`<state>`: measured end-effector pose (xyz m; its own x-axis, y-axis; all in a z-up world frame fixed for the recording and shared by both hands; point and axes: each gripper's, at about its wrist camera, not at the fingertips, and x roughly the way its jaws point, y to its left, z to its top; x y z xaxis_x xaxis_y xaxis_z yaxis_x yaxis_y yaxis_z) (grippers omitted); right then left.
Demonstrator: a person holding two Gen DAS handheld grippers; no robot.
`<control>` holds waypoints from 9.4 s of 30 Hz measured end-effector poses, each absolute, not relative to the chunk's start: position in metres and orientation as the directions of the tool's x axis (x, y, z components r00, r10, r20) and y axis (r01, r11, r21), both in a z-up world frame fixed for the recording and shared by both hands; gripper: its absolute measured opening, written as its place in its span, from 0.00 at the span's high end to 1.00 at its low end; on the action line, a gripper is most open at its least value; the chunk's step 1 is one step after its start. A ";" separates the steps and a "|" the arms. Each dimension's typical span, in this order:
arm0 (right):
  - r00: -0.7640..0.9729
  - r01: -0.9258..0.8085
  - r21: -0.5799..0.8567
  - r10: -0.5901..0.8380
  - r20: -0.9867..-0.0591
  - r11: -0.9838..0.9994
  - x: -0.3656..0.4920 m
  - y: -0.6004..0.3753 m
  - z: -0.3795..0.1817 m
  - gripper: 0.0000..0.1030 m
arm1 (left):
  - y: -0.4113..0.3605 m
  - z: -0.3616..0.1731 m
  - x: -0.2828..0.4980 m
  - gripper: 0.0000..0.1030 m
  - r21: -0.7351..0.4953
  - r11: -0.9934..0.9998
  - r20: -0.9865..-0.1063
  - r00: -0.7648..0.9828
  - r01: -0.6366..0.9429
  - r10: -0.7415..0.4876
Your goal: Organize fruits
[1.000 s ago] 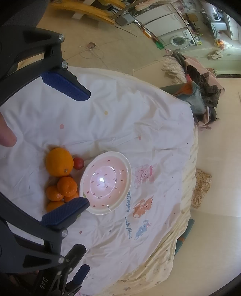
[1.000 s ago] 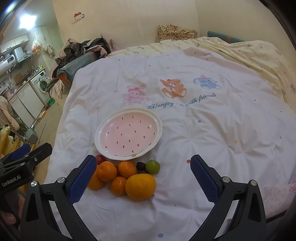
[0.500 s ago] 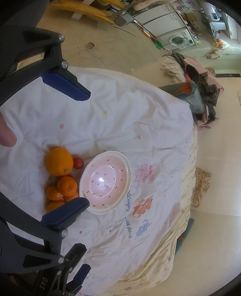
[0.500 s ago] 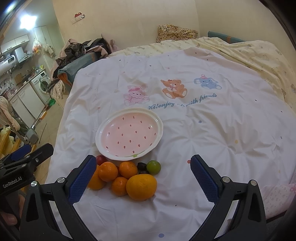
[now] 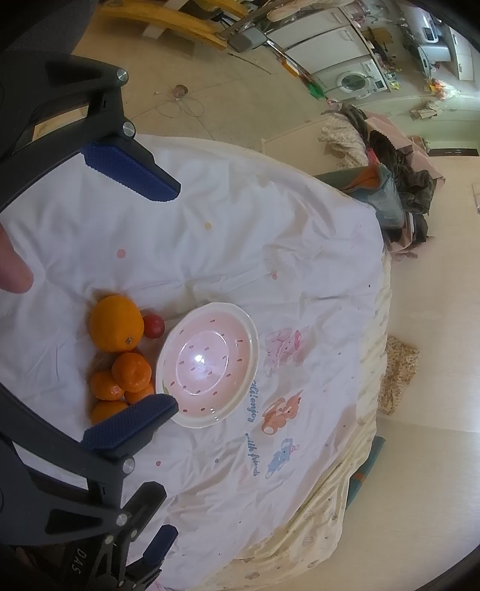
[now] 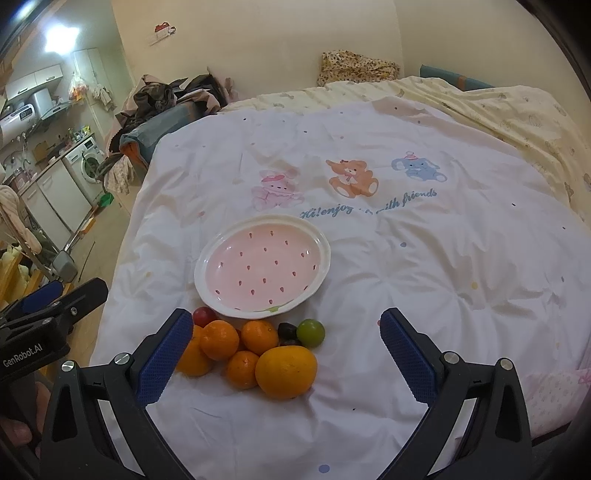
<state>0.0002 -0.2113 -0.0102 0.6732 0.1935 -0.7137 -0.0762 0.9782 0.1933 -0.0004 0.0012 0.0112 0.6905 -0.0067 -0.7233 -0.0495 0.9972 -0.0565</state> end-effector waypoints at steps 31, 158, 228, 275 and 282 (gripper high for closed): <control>0.119 0.040 0.436 0.429 -0.895 0.899 0.071 -0.207 -0.125 0.22 | 0.025 -0.021 0.019 0.00 -0.052 0.990 -0.852 0.523 -0.134 0.026; 0.273 0.048 0.555 0.523 -0.807 0.831 0.225 -0.243 -0.125 0.40 | -0.035 -0.098 0.209 0.43 -0.167 0.976 -0.916 0.343 0.142 -0.207; 0.558 -0.102 0.472 0.443 -0.701 0.875 0.057 -0.253 -0.003 0.07 | 0.008 0.023 0.051 0.10 -0.131 0.990 -0.730 0.671 0.051 -0.131; 0.446 0.107 0.446 0.358 -0.820 0.888 0.061 -0.275 -0.056 0.07 | -0.045 -0.123 0.070 0.62 -0.113 0.984 -0.973 0.186 0.141 -0.138; 0.455 0.096 0.460 0.372 -0.809 0.883 0.058 -0.274 -0.056 0.07 | -0.048 -0.101 0.063 0.62 -0.101 0.982 -0.960 0.245 0.161 -0.139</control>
